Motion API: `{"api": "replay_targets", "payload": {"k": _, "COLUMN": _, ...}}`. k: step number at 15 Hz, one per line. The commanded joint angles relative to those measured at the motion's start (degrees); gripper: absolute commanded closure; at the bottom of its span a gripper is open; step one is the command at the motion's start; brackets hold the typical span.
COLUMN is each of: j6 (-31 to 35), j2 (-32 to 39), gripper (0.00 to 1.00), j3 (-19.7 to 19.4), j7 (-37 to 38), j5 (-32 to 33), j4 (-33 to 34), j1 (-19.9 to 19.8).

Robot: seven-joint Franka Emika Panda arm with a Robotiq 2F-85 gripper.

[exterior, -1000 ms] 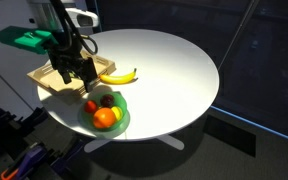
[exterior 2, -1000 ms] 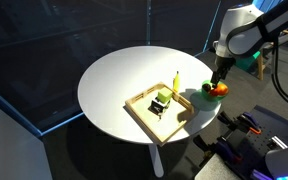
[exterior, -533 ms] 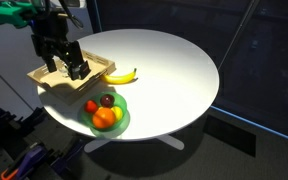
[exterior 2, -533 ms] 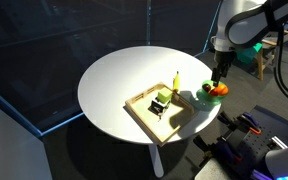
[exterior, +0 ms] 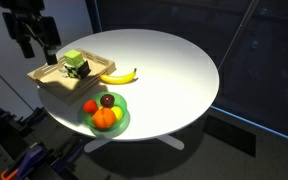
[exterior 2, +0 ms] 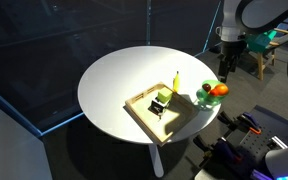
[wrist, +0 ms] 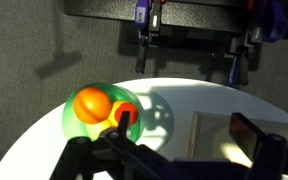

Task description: Put the apple into the bowl

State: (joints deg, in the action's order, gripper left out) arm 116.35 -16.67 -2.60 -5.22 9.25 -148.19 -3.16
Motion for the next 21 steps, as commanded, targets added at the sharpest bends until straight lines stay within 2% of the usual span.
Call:
{"api": "replay_targets", "payload": {"k": 1, "j6": -5.9, "j2": -5.4, "gripper": 0.0, "j3": 0.9, "j7": 2.0, "j5": -1.6, "j4": -0.1, "j1": 0.9}}
{"api": "replay_targets", "payload": {"k": 5, "j6": -9.5, "j2": -8.5, "gripper": 0.0, "j3": 1.6, "j7": 2.7, "j5": -3.8, "j4": 0.9, "j1": 1.8}}
{"api": "replay_targets", "payload": {"k": 21, "j6": -8.9, "j2": -16.5, "gripper": 0.0, "j3": 4.4, "j7": 5.9, "j5": -9.8, "j4": 4.7, "j1": 4.4}}
